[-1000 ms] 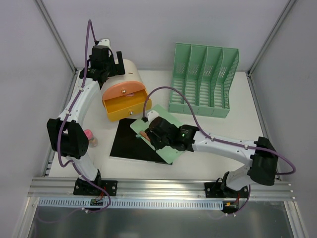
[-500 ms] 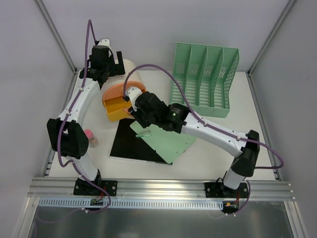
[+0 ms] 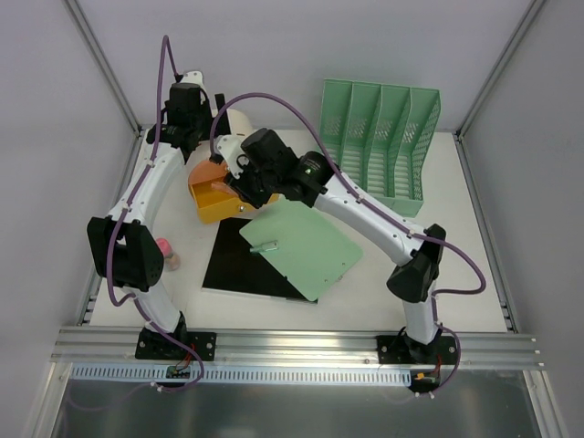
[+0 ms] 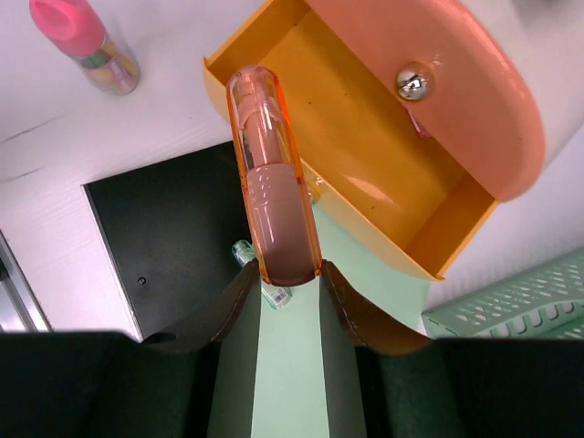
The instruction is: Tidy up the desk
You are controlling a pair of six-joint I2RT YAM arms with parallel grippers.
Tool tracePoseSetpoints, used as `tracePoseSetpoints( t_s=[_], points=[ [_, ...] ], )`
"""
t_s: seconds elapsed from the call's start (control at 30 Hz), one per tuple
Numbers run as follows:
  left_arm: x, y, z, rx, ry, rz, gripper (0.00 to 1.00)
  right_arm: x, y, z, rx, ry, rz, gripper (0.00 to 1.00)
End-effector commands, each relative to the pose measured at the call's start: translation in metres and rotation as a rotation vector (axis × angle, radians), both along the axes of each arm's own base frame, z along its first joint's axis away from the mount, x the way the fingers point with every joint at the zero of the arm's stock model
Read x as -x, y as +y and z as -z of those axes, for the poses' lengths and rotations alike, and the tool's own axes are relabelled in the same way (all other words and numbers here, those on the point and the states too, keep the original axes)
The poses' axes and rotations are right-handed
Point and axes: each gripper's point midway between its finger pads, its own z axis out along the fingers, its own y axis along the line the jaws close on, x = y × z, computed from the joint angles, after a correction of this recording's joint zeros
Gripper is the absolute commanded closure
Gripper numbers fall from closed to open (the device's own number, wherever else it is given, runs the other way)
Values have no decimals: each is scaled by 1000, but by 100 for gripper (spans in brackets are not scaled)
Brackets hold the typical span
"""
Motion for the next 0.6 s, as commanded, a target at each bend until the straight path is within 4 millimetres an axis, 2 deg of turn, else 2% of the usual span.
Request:
tracePoseSetpoints(
  t_s=[0.0, 0.13, 0.23, 0.4, 0.47, 0.57],
  points=[
    [9, 2, 38, -29, 131, 6, 5, 7, 4, 1, 10, 17, -84, 78],
    [10, 3, 37, -29, 130, 5, 5, 0, 13, 10, 10, 10, -83, 78],
    [10, 3, 37, -28, 130, 5, 5, -12, 27, 18, -12, -8, -64, 78],
    [11, 3, 34, -29, 125, 7, 5, -28, 36, 28, -15, -40, -21, 79],
    [11, 3, 34, -31, 125, 5, 5, -39, 35, 27, -10, -77, 21, 78],
    [11, 3, 32, -29, 121, 6, 5, -43, 37, 26, -21, -92, 34, 77]
  ],
)
